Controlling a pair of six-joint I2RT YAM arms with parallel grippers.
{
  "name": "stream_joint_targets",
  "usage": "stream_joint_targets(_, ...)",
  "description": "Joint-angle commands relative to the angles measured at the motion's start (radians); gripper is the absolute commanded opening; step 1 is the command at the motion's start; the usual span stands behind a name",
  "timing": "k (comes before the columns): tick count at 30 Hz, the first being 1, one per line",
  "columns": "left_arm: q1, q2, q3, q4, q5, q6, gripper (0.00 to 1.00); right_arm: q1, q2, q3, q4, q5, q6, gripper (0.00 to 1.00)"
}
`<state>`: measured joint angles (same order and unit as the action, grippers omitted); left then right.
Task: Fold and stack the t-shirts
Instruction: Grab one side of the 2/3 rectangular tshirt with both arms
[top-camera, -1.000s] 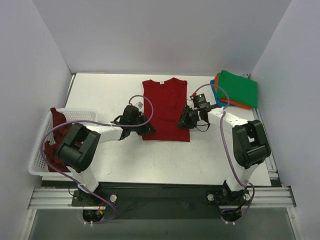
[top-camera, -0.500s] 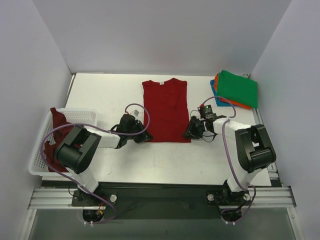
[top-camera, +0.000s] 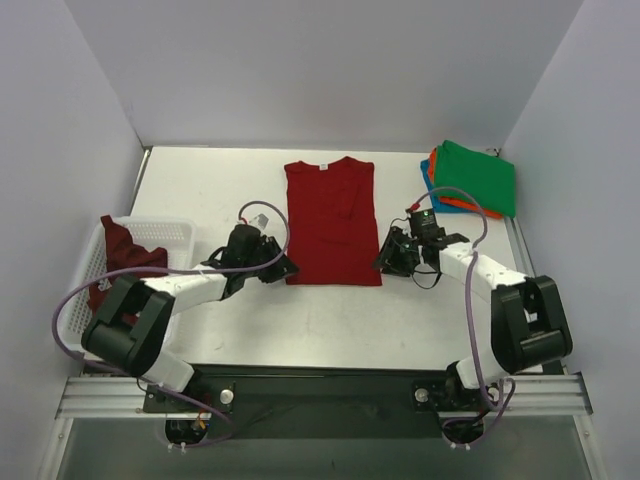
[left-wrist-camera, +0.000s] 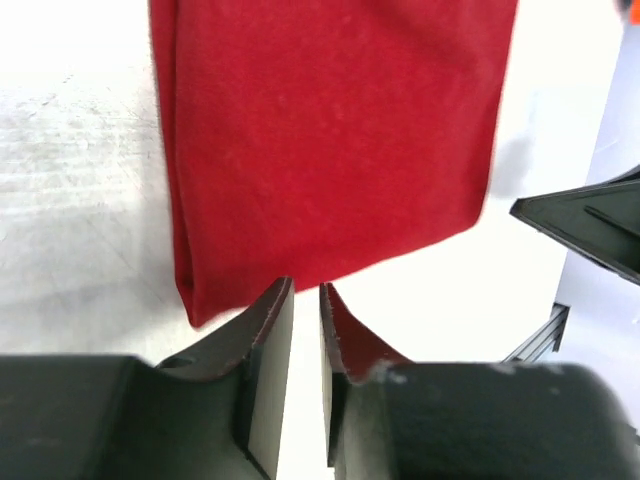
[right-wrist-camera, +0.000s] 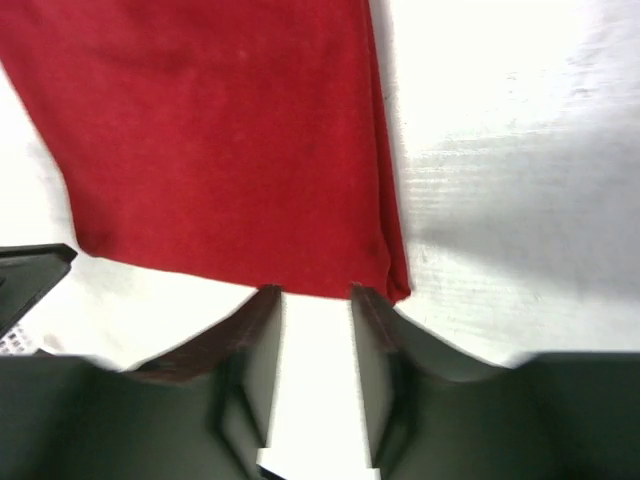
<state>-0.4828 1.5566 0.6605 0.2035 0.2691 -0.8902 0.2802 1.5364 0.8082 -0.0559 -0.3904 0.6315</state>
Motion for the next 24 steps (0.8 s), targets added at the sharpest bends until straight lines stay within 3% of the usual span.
stream_joint_targets(1, 0.007, -0.101, 0.037, -0.087, -0.048, 0.036, 0.29, -0.01, -0.11, -0.01, -0.07, 0.051, -0.009, 0.37)
stream_joint_targets(4, 0.009, -0.174, 0.016, -0.127, -0.079, 0.042, 0.37, -0.018, -0.179, -0.036, -0.093, 0.074, -0.018, 0.5)
stream_joint_targets(6, 0.01, -0.22, -0.002, -0.156, -0.102, 0.043, 0.43, -0.021, -0.225, -0.066, -0.101, 0.096, -0.019, 0.52)
stream_joint_targets(7, 0.01, -0.234, -0.01, -0.157, -0.11, 0.048, 0.53, -0.024, -0.237, -0.072, -0.104, 0.094, -0.023, 0.53)
stream_joint_targets(11, 0.012, -0.248, -0.033, -0.17, -0.131, 0.054, 0.65, -0.029, -0.252, -0.101, -0.117, 0.119, -0.035, 0.54)
stream_joint_targets(24, 0.012, -0.153, -0.091, -0.063, -0.128, 0.053, 0.61, -0.056, -0.191, -0.175, -0.046, 0.142, -0.047, 0.59)
